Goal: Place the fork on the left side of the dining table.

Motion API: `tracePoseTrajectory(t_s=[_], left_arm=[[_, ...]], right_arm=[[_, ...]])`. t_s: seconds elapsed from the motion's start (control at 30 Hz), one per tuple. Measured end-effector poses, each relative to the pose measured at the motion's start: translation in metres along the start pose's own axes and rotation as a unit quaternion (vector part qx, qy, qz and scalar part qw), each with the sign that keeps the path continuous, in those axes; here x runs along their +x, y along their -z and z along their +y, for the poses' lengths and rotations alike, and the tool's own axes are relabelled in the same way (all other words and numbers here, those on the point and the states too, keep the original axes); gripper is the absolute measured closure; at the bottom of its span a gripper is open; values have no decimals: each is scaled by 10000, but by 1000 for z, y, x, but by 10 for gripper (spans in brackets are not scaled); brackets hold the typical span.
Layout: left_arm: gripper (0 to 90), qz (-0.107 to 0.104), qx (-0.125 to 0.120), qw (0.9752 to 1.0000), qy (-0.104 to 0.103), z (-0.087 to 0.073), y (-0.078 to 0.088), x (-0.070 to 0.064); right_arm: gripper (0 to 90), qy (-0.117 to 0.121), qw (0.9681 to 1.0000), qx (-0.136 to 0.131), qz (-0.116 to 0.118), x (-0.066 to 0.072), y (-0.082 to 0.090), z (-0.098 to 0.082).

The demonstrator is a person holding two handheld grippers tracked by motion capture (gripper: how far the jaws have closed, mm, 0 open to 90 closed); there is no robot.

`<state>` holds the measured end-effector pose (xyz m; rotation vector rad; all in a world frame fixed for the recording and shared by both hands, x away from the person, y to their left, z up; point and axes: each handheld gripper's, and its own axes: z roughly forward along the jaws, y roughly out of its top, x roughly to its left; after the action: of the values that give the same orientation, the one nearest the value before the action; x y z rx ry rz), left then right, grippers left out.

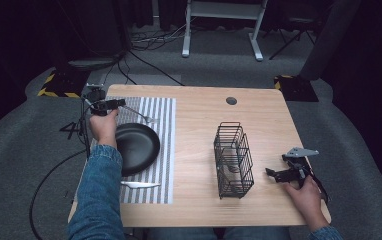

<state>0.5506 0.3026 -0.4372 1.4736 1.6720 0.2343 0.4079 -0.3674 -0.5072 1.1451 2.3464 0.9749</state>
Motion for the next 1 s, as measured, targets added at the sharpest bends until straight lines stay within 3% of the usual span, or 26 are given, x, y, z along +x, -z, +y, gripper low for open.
tracePoseTrajectory(t_s=[0.37, 0.77, 1.0], left_arm=[[573, 85, 138, 9999, 50, -3, -4, 10], [568, 169, 174, 9993, 287, -13, -5, 26], [568, 184, 188, 9993, 271, -13, -6, 28]], right_arm=[[20, -3, 10000, 0, 1, 0, 0, 0], [20, -1, 10000, -1, 1, 0, 0, 0], [20, 0, 10000, 0, -2, 0, 0, 0]])
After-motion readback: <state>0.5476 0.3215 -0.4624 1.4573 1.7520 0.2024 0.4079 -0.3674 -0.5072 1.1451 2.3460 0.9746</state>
